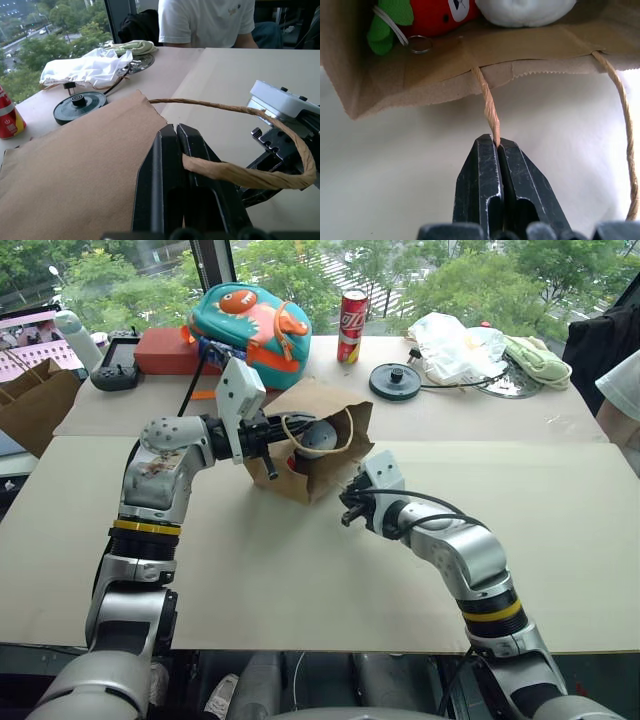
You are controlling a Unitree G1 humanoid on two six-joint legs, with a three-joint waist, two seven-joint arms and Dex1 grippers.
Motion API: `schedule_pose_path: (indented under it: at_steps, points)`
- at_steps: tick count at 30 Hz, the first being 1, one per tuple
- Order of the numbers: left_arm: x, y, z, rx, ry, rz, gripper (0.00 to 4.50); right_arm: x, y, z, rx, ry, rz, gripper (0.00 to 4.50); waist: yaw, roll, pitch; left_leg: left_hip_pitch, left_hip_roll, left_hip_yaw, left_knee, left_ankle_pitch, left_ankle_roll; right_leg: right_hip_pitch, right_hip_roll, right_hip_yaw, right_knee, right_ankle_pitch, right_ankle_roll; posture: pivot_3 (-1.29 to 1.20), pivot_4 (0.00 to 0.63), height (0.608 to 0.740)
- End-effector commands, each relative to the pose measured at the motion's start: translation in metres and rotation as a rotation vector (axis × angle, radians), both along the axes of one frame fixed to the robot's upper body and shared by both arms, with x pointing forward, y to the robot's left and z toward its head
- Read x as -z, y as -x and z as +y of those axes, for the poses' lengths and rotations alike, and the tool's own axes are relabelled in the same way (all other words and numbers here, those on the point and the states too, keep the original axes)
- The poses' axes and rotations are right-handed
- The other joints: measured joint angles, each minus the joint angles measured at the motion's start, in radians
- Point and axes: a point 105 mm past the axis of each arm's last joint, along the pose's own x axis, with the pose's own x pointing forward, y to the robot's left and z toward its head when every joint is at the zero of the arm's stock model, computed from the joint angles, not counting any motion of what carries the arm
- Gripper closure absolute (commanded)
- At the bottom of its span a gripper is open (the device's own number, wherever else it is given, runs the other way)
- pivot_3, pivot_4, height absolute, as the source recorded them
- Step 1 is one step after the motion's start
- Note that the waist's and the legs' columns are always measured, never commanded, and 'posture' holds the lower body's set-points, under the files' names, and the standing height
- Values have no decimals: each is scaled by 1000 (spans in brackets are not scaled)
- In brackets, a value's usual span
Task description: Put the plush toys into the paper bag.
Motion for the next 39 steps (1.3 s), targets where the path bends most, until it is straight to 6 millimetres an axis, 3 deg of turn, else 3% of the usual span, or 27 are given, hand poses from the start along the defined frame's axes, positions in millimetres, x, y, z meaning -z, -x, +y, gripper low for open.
schedule_pose_path:
  at_steps: [1,6,9,12,15,19,23,30,33,39]
  points:
    - [-18,8,-8,67,35,-54,4500,-37,14,-2,-43,-60,-103,4466,3,0,0,0,0,0,0,0,0,0,0,0,0,0,0,0,150,739]
    - [-27,14,-17,129,93,-49,4500,-72,34,-9,-54,-105,-190,4466,12,0,0,0,0,0,0,0,0,0,0,0,0,0,0,0,150,739]
    - [-46,15,-21,178,233,17,4500,-104,53,0,-99,-145,-282,4466,12,0,0,-1,0,0,1,0,0,0,0,0,0,0,0,0,150,739]
    - [-51,12,-21,201,323,100,4500,-118,57,3,-100,-155,-316,4466,10,0,0,0,0,-1,1,0,0,0,0,-1,0,0,0,0,150,739]
    - [-44,3,-18,196,364,185,4500,-127,56,1,-81,-154,-340,4466,9,0,0,1,0,0,1,0,0,0,0,-1,0,0,0,0,150,739]
    - [-25,-10,-13,152,352,248,4500,-128,51,0,-55,-120,-331,4466,11,0,0,1,0,0,1,0,0,0,0,-1,0,0,0,0,150,739]
    - [-4,-17,-9,113,328,304,4500,-108,37,1,0,-54,-250,4466,10,0,0,0,0,0,0,0,0,0,0,-1,0,0,0,0,150,739]
    - [4,-14,-12,124,335,349,4500,-94,25,-5,62,-2,-203,4466,12,0,0,0,0,0,0,0,0,0,0,-1,0,0,0,0,150,739]
    - [7,-13,-11,118,321,356,4500,-94,23,-7,81,-9,-206,3693,12,0,0,0,0,0,0,0,0,0,0,-1,0,0,0,0,150,739]
    - [0,-12,4,89,340,390,2620,-107,30,-4,14,-75,-237,1611,9,0,0,0,0,0,0,0,0,-1,0,-1,0,0,0,0,150,739]
